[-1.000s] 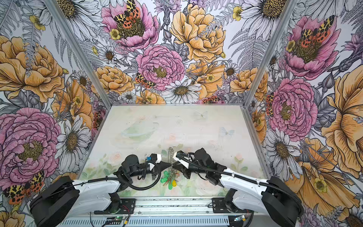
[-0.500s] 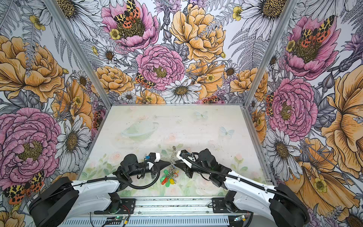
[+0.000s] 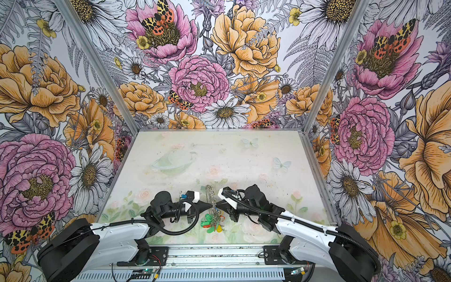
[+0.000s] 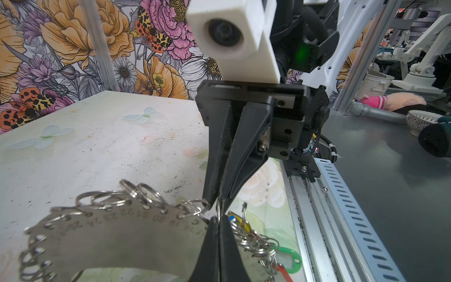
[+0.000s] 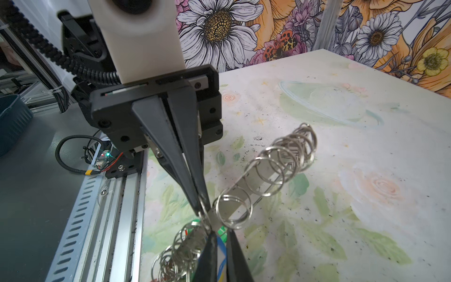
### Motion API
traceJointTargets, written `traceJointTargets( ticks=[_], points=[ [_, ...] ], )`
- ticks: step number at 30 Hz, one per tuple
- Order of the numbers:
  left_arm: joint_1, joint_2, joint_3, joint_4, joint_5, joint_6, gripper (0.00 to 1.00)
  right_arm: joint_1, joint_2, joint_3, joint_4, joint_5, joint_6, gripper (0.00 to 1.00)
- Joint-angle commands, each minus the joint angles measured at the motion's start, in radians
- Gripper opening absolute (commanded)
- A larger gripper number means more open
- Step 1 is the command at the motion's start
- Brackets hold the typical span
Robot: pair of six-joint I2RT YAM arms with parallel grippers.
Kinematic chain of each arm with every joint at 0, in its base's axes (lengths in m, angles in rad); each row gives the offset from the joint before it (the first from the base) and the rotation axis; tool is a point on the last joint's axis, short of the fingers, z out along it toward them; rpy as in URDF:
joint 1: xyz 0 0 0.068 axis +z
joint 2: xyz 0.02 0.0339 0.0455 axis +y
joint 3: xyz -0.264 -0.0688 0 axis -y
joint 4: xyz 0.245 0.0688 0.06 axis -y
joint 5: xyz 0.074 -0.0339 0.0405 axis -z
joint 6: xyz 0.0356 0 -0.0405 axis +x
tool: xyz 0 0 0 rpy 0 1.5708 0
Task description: Put the keys on the keyring
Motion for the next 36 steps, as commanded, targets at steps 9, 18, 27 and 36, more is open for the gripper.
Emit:
traceJointTargets(
  ticks=[9,18,27,36],
  points=[
    [0.007,-0.008,0.008,0.076,0.028,-0.018,0.00,-0.004,0.018,0.009,0.059,-0.096,0.006,0.09],
    [0.007,-0.004,0.010,0.076,0.030,-0.017,0.00,-0.003,-0.027,-0.020,0.071,-0.098,-0.008,0.08],
    [0.007,-0.001,0.010,0.084,0.047,-0.026,0.00,0.000,0.004,-0.019,0.120,-0.106,0.001,0.08],
    [0.002,0.040,0.019,0.120,0.079,-0.046,0.00,0.009,0.022,-0.015,0.150,-0.106,0.011,0.10]
  ],
)
